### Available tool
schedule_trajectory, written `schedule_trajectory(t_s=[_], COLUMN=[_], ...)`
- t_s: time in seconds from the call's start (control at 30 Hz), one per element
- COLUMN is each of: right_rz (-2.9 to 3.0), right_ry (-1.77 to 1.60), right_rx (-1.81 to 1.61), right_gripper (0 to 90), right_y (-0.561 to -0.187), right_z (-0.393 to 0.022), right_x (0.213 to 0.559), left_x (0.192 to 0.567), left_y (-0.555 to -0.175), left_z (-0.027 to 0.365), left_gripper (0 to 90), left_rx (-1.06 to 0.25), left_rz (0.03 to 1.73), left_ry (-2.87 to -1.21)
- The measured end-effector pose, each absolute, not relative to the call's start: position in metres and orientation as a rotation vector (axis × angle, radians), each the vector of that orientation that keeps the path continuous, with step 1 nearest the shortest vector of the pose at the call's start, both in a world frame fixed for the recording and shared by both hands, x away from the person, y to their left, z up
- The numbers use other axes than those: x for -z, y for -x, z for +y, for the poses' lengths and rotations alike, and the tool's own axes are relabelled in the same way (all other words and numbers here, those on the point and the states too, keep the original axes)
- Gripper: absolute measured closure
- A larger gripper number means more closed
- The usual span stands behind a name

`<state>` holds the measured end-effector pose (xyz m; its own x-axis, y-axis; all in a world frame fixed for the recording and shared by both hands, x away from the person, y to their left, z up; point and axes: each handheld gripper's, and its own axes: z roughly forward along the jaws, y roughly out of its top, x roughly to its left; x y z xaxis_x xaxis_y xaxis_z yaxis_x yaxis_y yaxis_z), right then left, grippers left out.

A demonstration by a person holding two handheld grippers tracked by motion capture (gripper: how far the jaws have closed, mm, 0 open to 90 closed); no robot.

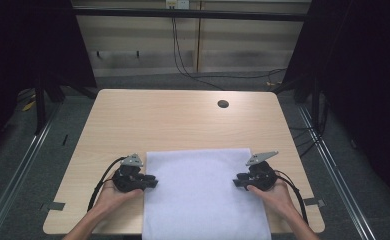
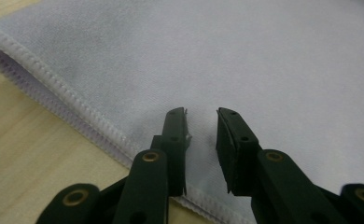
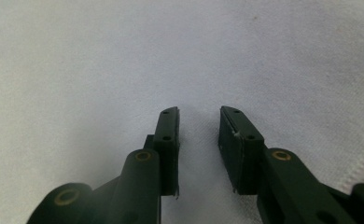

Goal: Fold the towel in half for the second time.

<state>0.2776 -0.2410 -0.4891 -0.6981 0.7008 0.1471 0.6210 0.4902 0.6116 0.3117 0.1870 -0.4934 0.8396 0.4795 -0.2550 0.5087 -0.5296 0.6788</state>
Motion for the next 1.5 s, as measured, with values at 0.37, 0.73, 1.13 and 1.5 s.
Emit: schedule_trajectory(t_s=[0.37, 0.73, 1.13, 1.5], right_rz=[2.352, 2.362, 2.426, 2.364], right_ry=[-1.254, -1.321, -1.32, -1.351], right_rx=[-1.107, -1.044, -0.99, -1.055], right_gripper=[67.5, 58.3, 60.1, 88.4], right_y=[-0.331, -0.365, -0.361, -0.368], right_z=[-0.285, -0.285, -0.282, -0.29], right_x=[0.461, 0.488, 0.494, 0.487], left_x=[0.472, 0.498, 0.5, 0.485], left_y=[-0.37, -0.396, -0.381, -0.397], left_z=[0.204, 0.205, 0.209, 0.206], left_gripper=[55.7, 47.7, 71.1, 88.7], left_rx=[-0.064, -0.062, -0.01, -0.054], left_rz=[0.836, 0.943, 0.882, 0.889], left_ry=[-2.039, -2.116, -2.166, -2.073])
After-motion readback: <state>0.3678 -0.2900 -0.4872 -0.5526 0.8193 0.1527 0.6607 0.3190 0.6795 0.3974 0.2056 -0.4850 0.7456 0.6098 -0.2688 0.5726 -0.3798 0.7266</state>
